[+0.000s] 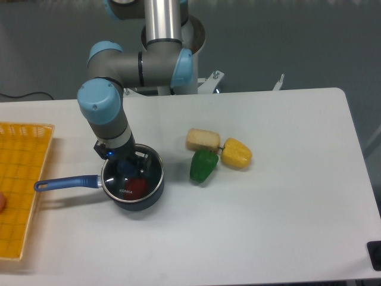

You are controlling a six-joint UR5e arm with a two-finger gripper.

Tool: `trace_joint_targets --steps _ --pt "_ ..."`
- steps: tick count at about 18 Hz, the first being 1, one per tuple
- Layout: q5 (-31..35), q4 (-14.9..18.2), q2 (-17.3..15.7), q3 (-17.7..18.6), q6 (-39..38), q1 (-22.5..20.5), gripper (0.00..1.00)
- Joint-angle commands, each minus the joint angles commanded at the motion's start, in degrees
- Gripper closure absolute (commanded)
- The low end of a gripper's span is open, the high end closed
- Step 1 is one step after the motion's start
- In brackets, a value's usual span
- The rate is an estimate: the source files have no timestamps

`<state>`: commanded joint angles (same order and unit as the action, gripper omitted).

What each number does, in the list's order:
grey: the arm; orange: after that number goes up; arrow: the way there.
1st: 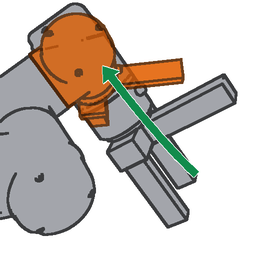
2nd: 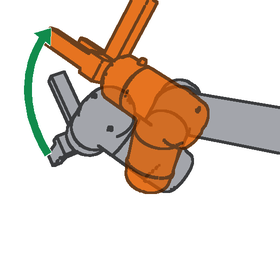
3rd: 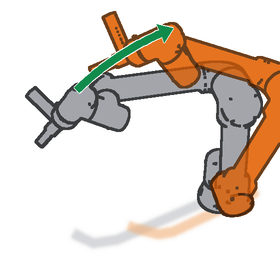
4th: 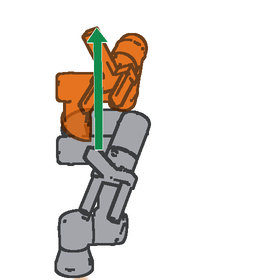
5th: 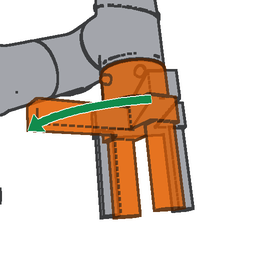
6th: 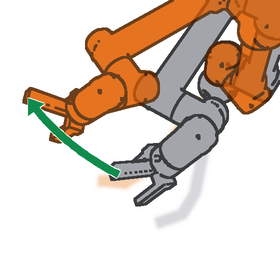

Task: Close the pot lid
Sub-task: 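Open the gripper and release the lid knob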

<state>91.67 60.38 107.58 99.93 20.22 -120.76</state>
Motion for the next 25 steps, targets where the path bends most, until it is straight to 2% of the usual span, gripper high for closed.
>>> trace_joint_targets --steps 11,15,18,21,24,25 --pt "0.0 0.0 0.2 0.0 -0.1 0.0 0.58" --pt "0.0 0.0 0.4 0.0 -0.1 0.1 0.52" --pt "0.1 0.0 0.4 0.0 0.0 0.1 0.3" --pt "0.1 0.0 0.4 0.0 0.1 0.1 0.19" --pt "0.2 0.1 0.3 0.0 0.3 0.1 0.0" --pt "0.2 0.1 0.2 0.0 0.3 0.1 0.0"
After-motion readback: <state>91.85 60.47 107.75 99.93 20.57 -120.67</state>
